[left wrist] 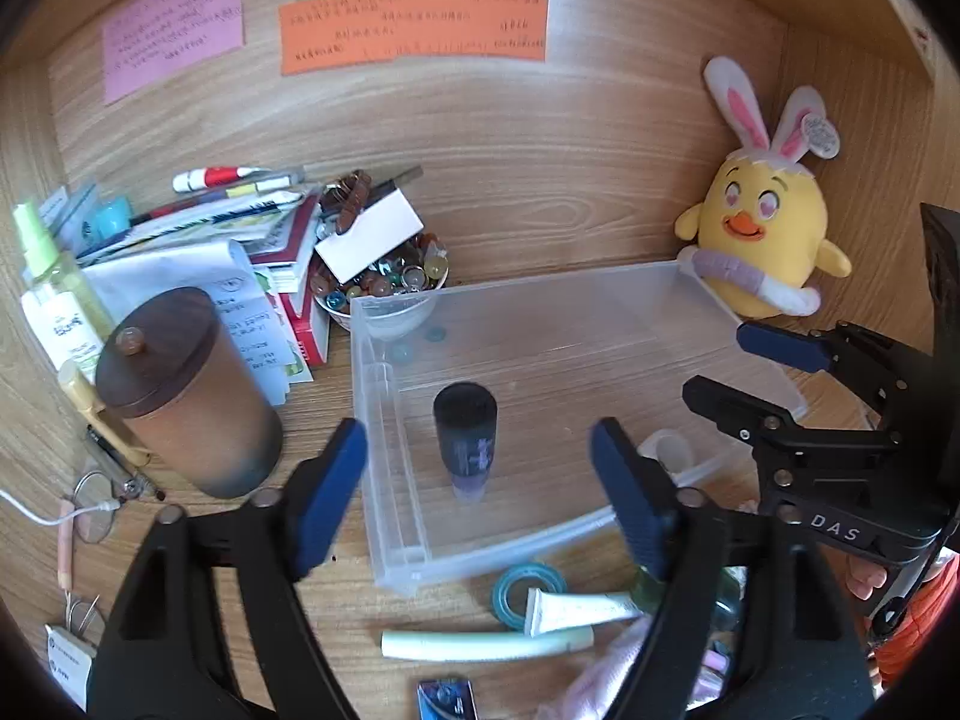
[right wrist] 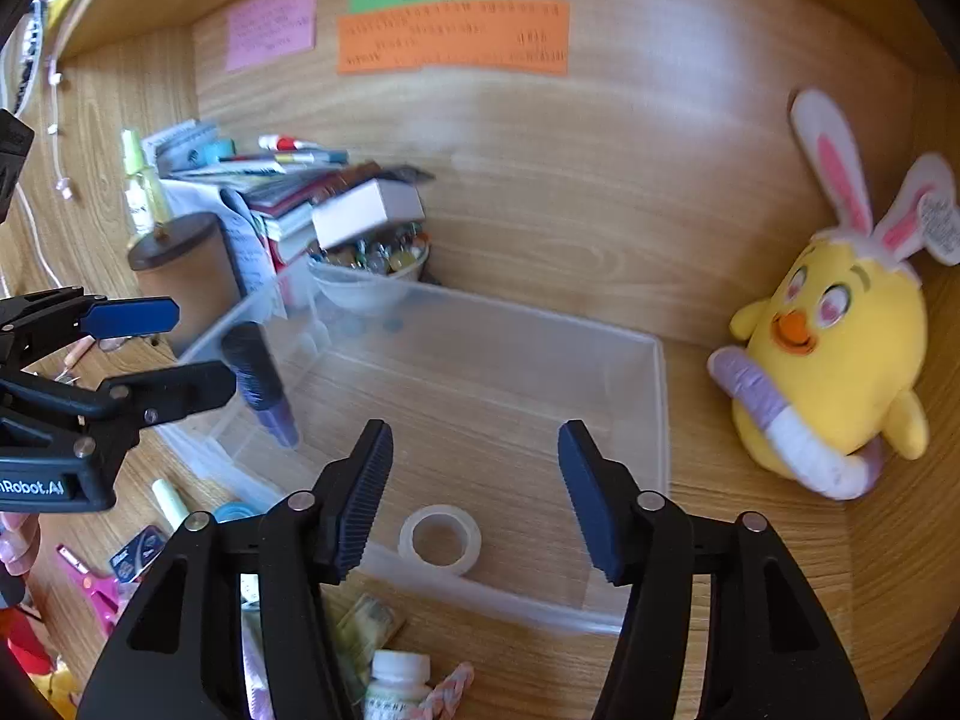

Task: Organize objects
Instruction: 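Carry both items over the clear box and open both tools to drop them, then move the right tool to the lip balm tube and the left tool to the bagged rope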

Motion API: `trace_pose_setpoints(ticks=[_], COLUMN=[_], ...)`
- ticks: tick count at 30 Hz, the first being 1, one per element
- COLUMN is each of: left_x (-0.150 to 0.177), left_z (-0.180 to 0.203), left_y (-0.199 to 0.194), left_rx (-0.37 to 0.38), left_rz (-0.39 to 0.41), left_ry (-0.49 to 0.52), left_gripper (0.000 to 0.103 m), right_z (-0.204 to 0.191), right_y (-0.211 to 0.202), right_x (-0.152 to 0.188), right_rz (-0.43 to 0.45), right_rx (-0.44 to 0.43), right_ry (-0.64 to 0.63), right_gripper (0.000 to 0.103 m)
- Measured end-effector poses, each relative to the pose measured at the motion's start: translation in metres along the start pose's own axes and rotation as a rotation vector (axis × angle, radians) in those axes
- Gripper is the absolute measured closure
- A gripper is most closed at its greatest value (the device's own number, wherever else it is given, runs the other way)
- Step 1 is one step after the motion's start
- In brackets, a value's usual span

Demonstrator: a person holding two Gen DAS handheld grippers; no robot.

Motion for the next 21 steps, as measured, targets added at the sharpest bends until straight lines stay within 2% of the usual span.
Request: trace_pose_setpoints(ticks=[3, 7, 16, 21], left_x=[0.004, 0.015, 0.058, 0.09], left_z=[-0.002, -0.002, 0.013, 0.024], left_y=[-0.014, -0.027, -0.031, -0.032], left_rx=[-0.005, -0.002, 0.04, 0.066], left_rz=[0.028, 0.036, -0.032, -0.092], left_ry=[-0.015, -0.023, -0.017, -0.026], left_gripper=[0.009, 0.007, 0.006, 0.003], right_z=[0.0, 0.002, 0.009, 0.009], right_y=[-0.018, -0.035, -0.06, -0.067], right_x=[0.003, 0.018, 0.065, 0.095], right_rz=[0.022, 0.023, -0.023, -0.061], right_rx=[0.002, -0.013, -0.004, 0.016], right_ry=[0.014, 0.044, 0.083, 0.097], right_gripper=[0.048, 0.047, 0.046, 0.041])
Point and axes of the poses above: each gripper's, at about its wrist camera, not at the fingertips, and y roughly the way its jaws point, z to its right, x to its underside, the point moved 8 cm from there along y, roughly the way its jaws point
